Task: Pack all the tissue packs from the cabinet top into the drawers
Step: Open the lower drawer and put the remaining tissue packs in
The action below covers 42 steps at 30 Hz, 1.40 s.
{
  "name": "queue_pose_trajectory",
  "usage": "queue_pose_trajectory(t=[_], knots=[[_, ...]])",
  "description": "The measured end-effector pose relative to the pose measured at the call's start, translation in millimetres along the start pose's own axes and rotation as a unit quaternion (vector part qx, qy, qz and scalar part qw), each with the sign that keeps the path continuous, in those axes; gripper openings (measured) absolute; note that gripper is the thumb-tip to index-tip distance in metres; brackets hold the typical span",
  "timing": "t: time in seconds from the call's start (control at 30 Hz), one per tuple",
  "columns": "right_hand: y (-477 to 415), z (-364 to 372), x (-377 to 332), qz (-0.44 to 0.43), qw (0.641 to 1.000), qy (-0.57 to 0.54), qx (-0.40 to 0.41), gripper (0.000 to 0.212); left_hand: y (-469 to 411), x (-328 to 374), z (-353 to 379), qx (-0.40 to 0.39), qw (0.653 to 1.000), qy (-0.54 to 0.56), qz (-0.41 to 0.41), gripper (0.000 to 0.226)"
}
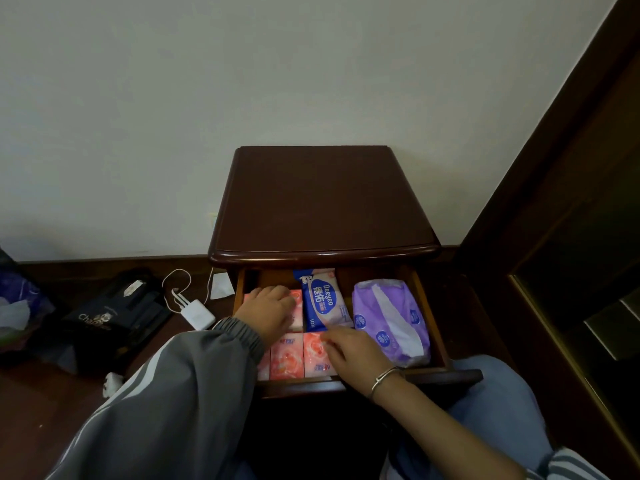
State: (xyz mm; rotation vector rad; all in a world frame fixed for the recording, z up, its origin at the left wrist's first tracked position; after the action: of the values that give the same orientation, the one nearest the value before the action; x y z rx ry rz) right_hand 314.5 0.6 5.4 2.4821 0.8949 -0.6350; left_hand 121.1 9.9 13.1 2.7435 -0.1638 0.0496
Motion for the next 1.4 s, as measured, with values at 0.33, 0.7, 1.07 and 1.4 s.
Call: queue_pose_trajectory(t=[0.33,0.7,1.07,1.4], knots=[[9.2,-1.1,-0.6,0.002,1.000,0.003,0.014,0.033,22.4,5.0,9.6,-0.064,0.997,-0.013,-0.030,0.056],[55.5,-25.0,18.7,-0.040,0.993,0.067,0.092,0.060,83.0,-12.5,16.0,-0.030,0.999,0.019,-0.034,0.090],[95.0,-83.2,94.9,0.141,0.960,0.240,-0.039,0.144,106.9,-41.7,39.7,0.014,0.998,-0.002,-0.065,0.130],[74.0,-86.5,102.3,0.095,0.961,0.126,-0.227,0.107,102.8,-46.0,40.7,0.053,0.996,0.013,-0.066,0.135]])
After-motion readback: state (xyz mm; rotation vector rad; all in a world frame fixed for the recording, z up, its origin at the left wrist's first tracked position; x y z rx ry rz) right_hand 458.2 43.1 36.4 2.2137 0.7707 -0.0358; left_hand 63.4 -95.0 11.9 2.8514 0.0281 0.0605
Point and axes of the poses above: each hand's wrist, its own y-axis away from the middle knuckle, its own z-axis out of the palm, x = y × z, the point moved 1 cm from there along -y, towards the middle knuckle, and after that the axes turned 11 degrees about -x, right-handed, at the moved point
